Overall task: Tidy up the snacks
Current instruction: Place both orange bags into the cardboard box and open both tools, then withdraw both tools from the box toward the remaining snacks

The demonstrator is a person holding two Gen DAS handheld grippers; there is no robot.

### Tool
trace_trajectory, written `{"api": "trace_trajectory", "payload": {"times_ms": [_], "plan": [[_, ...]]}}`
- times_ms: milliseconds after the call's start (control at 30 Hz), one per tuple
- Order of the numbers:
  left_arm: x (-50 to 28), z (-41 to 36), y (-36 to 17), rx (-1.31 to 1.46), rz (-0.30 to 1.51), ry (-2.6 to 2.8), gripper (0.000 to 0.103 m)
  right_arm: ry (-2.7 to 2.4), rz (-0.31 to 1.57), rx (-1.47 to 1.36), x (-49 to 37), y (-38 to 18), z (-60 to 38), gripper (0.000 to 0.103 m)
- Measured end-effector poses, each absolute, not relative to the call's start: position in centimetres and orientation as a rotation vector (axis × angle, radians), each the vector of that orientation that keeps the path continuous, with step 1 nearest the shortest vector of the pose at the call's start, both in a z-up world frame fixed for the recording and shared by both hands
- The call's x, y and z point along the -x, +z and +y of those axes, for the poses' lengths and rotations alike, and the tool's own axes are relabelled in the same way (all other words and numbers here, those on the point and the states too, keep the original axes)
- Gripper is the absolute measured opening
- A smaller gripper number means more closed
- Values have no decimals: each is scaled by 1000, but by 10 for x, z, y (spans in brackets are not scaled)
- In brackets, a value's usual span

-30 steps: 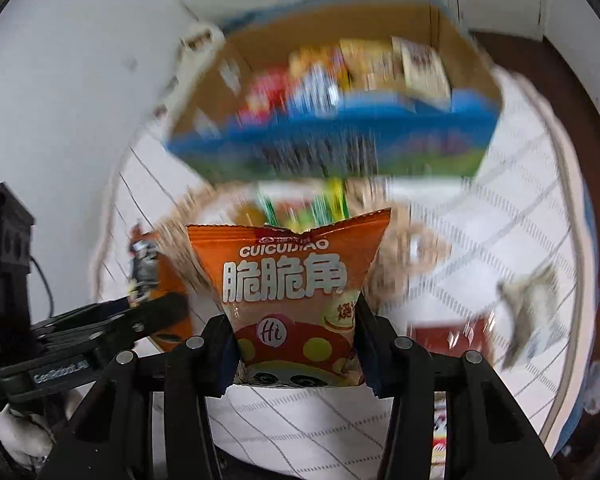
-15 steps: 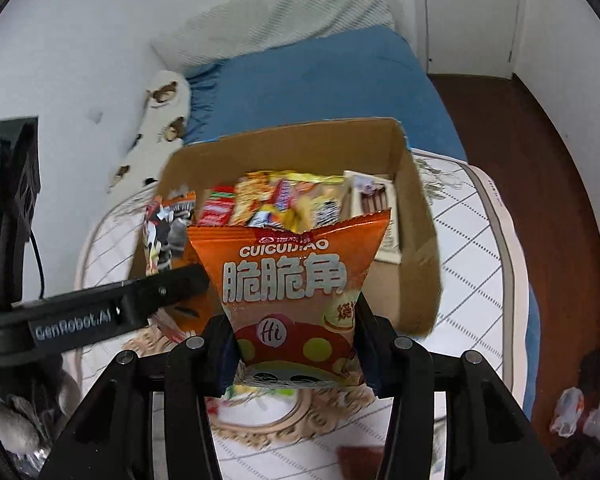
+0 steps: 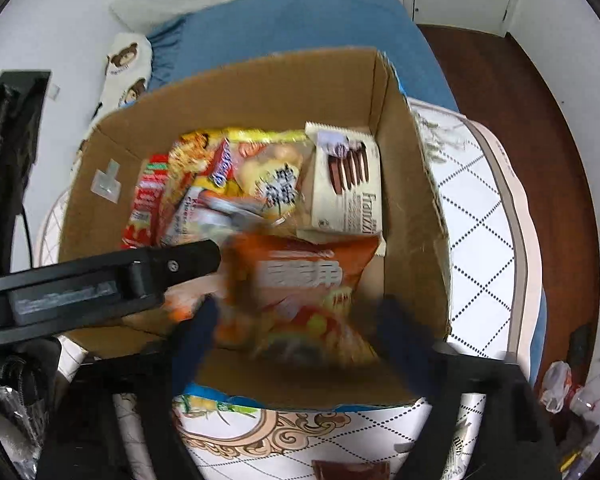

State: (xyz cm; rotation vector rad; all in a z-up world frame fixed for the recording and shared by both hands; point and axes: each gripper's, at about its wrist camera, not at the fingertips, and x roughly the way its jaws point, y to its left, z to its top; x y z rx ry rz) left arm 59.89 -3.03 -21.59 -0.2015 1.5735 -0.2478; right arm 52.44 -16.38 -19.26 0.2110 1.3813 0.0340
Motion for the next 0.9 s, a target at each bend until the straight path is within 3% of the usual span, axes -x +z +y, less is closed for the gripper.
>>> {"api": "trace_trajectory", "payload": {"times_ms": [367,900], "plan": [[-583,-7,-200,146,1470,-162,93,-6,1375,-186,-514,-191,-162,98],[-503,18,-125,31,1176,-116,93,-26,1149,-128,-446,-114,-158,98]]}}
